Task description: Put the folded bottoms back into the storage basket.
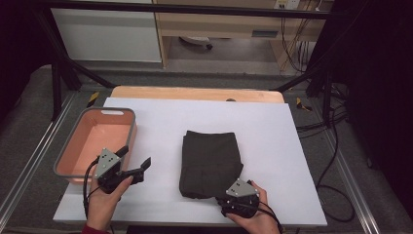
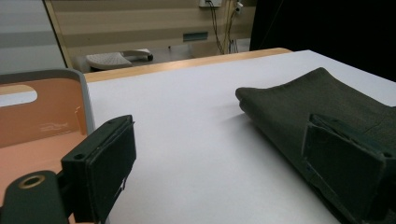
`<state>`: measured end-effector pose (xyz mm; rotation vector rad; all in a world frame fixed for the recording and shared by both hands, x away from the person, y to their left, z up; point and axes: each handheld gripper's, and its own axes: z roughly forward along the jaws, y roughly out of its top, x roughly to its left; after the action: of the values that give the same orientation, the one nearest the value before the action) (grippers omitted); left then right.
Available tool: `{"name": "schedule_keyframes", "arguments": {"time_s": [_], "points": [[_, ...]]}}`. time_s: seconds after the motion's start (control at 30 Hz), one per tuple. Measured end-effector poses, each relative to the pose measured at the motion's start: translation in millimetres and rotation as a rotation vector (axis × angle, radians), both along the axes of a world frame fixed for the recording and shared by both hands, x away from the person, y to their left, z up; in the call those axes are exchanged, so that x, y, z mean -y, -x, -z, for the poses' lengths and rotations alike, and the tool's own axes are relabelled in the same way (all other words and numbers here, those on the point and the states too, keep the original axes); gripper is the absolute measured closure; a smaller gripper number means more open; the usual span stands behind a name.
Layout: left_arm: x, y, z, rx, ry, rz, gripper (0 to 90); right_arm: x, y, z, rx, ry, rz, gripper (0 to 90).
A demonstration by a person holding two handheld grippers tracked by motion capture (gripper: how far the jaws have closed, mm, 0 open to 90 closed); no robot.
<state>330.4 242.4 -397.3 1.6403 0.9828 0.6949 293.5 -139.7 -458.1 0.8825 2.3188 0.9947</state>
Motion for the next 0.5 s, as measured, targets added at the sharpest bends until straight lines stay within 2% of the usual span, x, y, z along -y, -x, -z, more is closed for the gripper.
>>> {"name": "schedule_keyframes", "arguments": {"time_s": [0.1,0.13,0.17,0.23,0.3,0.33,0.5], "points": [[0.0,-0.3,0.0,0.003,-0.002,-0.005,10.0,4.1,-0.9,-1.6,0.008,0.002,-0.007,37.0],[0.0,-0.5,0.1,0.001,-0.002,-0.005,10.0,4.1,-0.9,-1.6,0.008,0.002,-0.007,37.0],[0.1,-0.6,0.1,0.000,-0.002,-0.005,10.0,6.2,-1.0,-3.7,0.007,-0.003,-0.013,45.9],[0.2,-0.2,-0.1,0.002,-0.003,-0.002,10.0,7.4,-0.5,-5.3,0.005,-0.014,-0.017,52.6],[0.2,0.2,-0.3,0.003,-0.002,-0.002,10.0,7.7,-0.2,-5.9,0.003,-0.021,-0.020,55.1],[0.1,0.3,-0.4,0.003,-0.002,-0.002,10.0,8.8,0.2,-7.3,-0.002,-0.032,-0.024,59.3],[1.1,0.5,-0.3,0.002,-0.002,0.003,10.0,12.9,1.2,-10.7,-0.017,-0.058,-0.034,63.8]]}}
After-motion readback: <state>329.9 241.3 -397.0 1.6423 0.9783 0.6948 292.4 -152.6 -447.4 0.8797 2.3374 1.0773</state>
